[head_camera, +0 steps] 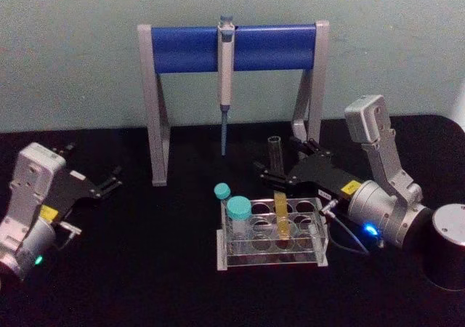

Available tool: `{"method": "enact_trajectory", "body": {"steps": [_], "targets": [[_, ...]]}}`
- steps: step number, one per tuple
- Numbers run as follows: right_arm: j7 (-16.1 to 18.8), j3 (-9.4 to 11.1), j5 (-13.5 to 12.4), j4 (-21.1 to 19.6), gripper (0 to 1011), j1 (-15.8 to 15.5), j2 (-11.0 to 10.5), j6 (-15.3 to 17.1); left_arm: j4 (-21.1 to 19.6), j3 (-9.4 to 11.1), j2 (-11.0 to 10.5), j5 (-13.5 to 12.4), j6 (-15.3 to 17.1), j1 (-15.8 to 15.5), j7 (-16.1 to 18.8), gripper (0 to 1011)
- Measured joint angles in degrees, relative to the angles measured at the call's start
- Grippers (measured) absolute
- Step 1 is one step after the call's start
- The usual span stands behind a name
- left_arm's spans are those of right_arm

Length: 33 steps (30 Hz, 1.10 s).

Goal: Pick up the test tube from the test tube rack, shake it, then place it back into the test tube rack.

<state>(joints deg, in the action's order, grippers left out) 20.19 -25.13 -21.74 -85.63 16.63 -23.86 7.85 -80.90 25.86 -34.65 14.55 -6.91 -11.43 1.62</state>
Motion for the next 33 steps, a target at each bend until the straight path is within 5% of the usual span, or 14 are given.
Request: {"method": "enact_trajectory", "body": {"steps": [25, 33], "targets": [[1.4, 1.5, 0.0, 0.5, 1000, -0.4, 1.3, 0.3, 0.0, 0.0, 0.0, 0.0, 0.0, 0.0, 0.0, 1002], [1.2, 1.4, 0.0, 0.5, 839, -0.4, 1.2, 0.3, 0.0, 0.0, 0.0, 0.0, 0.0, 0.0, 0.0, 1001]]}}
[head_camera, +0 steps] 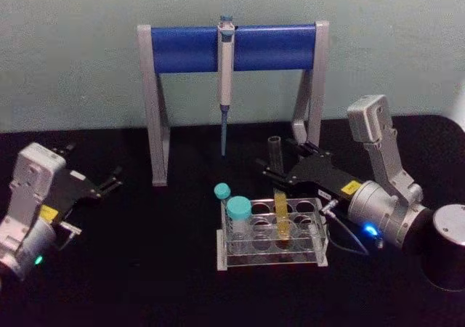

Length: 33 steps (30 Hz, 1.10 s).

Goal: Pick up the test tube from the test tube rack, shake it, then place it back into the test tube rack.

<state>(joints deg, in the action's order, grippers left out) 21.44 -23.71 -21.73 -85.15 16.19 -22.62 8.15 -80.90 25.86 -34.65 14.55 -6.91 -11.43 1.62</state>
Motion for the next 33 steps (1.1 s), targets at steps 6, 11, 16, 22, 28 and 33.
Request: {"method": "enact_trajectory", "body": {"steps": [6, 11, 16, 22, 28, 33], "targets": [[0.0, 0.0, 0.0, 0.0, 649, 0.0, 0.0, 0.0, 0.0, 0.0, 0.0, 0.0, 0.0, 0.0, 0.0, 1001], [-0.1, 0.0, 0.0, 0.0, 505, 0.0, 0.0, 0.0, 0.0, 0.0, 0.0, 0.0, 0.0, 0.0, 0.0, 1001], [-0.1, 0.0, 0.0, 0.0, 362, 0.0, 0.0, 0.0, 0.0, 0.0, 0.0, 0.0, 0.0, 0.0, 0.0, 1001], [-0.1, 0.0, -0.1, 0.0, 235, 0.0, 0.0, 0.0, 0.0, 0.0, 0.0, 0.0, 0.0, 0.0, 0.0, 1001], [-0.1, 0.0, -0.1, 0.0, 235, 0.0, 0.0, 0.0, 0.0, 0.0, 0.0, 0.0, 0.0, 0.0, 0.0, 1001], [-0.1, 0.0, -0.1, 0.0, 235, 0.0, 0.0, 0.0, 0.0, 0.0, 0.0, 0.0, 0.0, 0.0, 0.0, 1001]]}}
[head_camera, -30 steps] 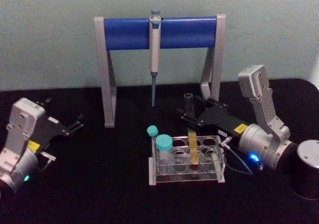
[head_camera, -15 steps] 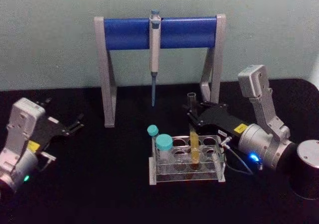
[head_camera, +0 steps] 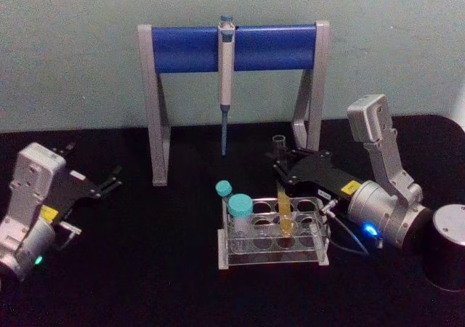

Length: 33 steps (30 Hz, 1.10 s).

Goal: Pick up the test tube from the test tube rack, shake it, then place it back into the test tube rack.

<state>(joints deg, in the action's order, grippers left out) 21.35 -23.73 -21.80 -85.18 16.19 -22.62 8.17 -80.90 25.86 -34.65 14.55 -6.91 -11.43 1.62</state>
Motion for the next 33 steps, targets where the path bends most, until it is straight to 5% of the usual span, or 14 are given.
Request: {"method": "enact_trajectory", "body": {"steps": [7, 22, 33], "targets": [[0.0, 0.0, 0.0, 0.0, 235, 0.0, 0.0, 0.0, 0.0, 0.0, 0.0, 0.0, 0.0, 0.0, 0.0, 1001], [1.1, 3.8, -4.1, -5.3, 235, -2.9, -0.7, -2.0, 0.0, 0.0, 0.0, 0.0, 0.0, 0.0, 0.0, 1001], [1.5, 6.0, -6.0, -8.6, 235, -4.4, -1.2, -7.3, 0.0, 0.0, 0.0, 0.0, 0.0, 0.0, 0.0, 1001]]}}
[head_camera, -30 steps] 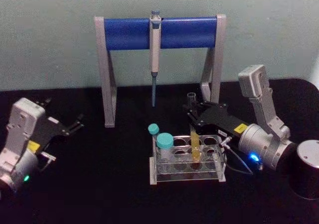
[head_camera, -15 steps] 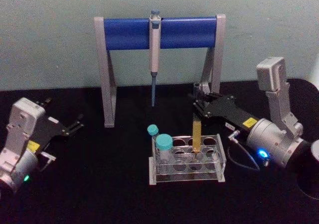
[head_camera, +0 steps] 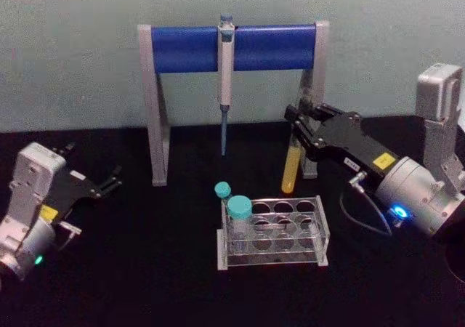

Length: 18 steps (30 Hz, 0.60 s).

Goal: Pick up the test tube from the test tube rack, shake it, then place it back into the test tube rack.

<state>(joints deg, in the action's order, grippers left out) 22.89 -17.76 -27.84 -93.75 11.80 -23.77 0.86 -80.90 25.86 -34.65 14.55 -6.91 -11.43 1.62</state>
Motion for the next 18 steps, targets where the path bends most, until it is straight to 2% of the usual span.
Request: {"method": "enact_trajectory", "body": {"steps": [4, 8, 18], "targets": [[-0.2, 0.3, 0.4, -0.1, 235, -0.2, 0.0, -1.8, 0.0, 0.0, 0.0, 0.0, 0.0, 0.0, 0.0, 1001], [-1.4, 0.5, 2.2, 0.1, 235, -0.3, 0.1, -3.0, 0.0, 0.0, 0.0, 0.0, 0.0, 0.0, 0.0, 1001], [-2.5, 0.9, 5.5, 2.0, 235, 0.5, 1.4, -4.2, 0.0, 0.0, 0.0, 0.0, 0.0, 0.0, 0.0, 1001]]}}
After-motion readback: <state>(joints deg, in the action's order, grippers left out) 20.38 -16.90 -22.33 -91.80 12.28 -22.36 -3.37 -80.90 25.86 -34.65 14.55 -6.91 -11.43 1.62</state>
